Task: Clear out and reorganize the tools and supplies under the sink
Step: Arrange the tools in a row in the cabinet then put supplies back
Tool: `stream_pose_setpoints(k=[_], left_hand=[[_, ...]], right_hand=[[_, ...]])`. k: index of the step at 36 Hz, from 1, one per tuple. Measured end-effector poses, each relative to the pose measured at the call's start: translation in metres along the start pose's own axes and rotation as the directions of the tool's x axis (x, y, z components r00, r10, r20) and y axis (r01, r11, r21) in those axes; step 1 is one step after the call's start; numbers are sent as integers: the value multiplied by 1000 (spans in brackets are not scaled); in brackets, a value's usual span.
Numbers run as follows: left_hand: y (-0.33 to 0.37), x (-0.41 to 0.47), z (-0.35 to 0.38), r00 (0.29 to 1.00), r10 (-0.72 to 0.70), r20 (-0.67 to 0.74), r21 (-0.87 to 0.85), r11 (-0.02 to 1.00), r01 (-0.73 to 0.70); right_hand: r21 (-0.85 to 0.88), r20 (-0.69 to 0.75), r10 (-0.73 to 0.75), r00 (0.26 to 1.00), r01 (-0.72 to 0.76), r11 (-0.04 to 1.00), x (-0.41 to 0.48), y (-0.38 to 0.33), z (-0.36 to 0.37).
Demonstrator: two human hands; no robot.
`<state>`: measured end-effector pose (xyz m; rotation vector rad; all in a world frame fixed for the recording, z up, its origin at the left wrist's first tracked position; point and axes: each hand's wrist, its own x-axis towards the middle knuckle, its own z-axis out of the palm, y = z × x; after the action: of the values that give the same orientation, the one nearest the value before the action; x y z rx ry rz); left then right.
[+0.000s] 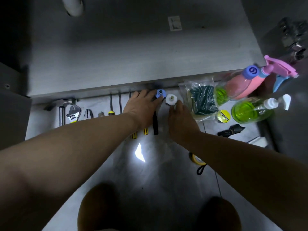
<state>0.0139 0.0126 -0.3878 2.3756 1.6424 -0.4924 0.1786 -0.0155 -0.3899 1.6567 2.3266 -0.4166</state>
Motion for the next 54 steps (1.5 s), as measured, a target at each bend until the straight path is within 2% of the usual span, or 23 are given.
stream_pose_setpoints(k=[7, 10, 16, 18, 21, 24, 27, 30, 32, 36, 40, 44, 47, 51, 54], left_hand=[[4, 2, -1, 1000, -6, -7, -14, 1000, 6], [4, 3, 0, 1000, -8, -1, -14, 1000, 8], [5, 4, 1, 1000, -14, 2, -20, 1000, 14], [6, 5, 2, 1000, -21, 10, -23, 999, 21], [7, 6, 2, 999, -32, 20, -35, 999, 33], [10, 4, -1, 999, -38, 18, -52, 998, 39], [17, -3, -3, 996, -75, -51, -66, 995, 72], [34, -15, -3, 984, -56, -168, -33, 998, 51], [48, -23, 1, 983, 39, -181, -41, 998, -47], [77, -35, 18, 964, 241, -109, -140, 957, -255], [94, -48, 25, 953, 304, -3, -395, 875, -280], [103, -59, 33, 937, 333, 109, -577, 789, -213], [103, -64, 42, 924, 352, 153, -607, 771, -193], [100, -65, 49, 956, 283, 79, -594, 783, -183], [95, -62, 49, 971, 238, -7, -504, 838, -209]], right_hand=[[104, 15, 50, 999, -51, 993, 7, -3, -7], [169, 55, 112, 992, -119, 978, 11, -5, -6], [41, 106, 150, 983, -155, 987, 22, -5, -8], [40, 115, 117, 986, -123, 992, 16, -8, -10], [155, 103, 34, 994, -50, 987, 0, -5, -15], [225, 69, -191, 979, 171, 959, -20, 14, -21], [234, 180, -328, 927, 284, 930, -44, 45, -28], [171, 309, -238, 921, 192, 966, -71, 81, -29], [135, 353, -154, 923, 113, 984, -89, 96, -24], [72, 385, -78, 919, 54, 996, -113, 101, -2], [38, 353, -26, 935, 13, 999, -121, 92, 19], [177, 302, -19, 953, -37, 984, -119, 82, 34], [371, 238, 9, 971, -99, 924, -112, 68, 38], [527, 165, 99, 981, -173, 832, -101, 52, 38], [586, 129, 150, 980, -197, 786, -101, 49, 33]])
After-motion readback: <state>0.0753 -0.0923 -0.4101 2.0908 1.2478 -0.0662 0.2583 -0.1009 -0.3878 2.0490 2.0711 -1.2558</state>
